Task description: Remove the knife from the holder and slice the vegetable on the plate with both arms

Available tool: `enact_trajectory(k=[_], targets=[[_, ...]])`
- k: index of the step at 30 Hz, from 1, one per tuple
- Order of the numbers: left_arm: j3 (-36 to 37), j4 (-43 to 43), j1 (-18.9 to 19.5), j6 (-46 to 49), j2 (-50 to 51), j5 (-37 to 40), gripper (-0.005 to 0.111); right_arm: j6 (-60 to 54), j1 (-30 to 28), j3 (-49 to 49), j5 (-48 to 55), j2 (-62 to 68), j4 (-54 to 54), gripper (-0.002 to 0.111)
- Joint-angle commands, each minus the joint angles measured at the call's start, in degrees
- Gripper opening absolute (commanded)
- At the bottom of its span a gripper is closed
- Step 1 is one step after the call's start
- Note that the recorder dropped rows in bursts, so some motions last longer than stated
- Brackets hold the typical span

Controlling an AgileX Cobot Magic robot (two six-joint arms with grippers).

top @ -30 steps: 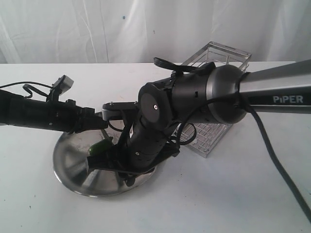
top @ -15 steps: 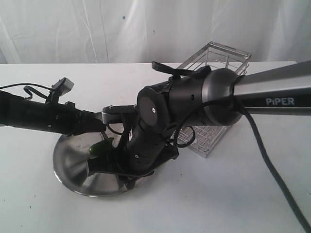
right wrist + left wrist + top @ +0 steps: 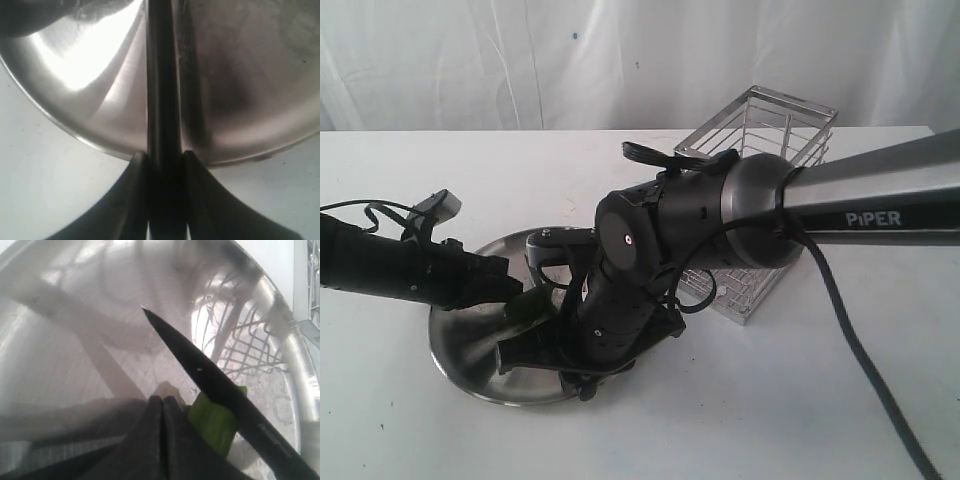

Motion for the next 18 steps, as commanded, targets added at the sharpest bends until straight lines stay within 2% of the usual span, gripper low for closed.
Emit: enact_trajectory(k=[1, 10, 13, 18], targets=[[-0.8, -1.3, 0.6, 0.0, 0.3, 2.3, 0.000, 0.0, 0.4, 0.0, -0.6, 0.0, -0.1, 0.000], [-2.6, -2.5, 2.3, -0.8, -8.5, 3.1, 0.000, 0.0, 0.4, 0.0, -0.3, 0.0, -0.1, 0.000], [-2.6, -4.4, 1.2, 1.1, -8.7, 5.9, 0.000, 0.0, 0.4, 0.0, -0.3, 0.0, -0.1, 0.000], [-2.6, -7.2, -1.5, 3.9, -6.4, 5.7, 0.000, 0.0, 0.4, 0.0, -0.3, 0.0, -0.1, 0.000]])
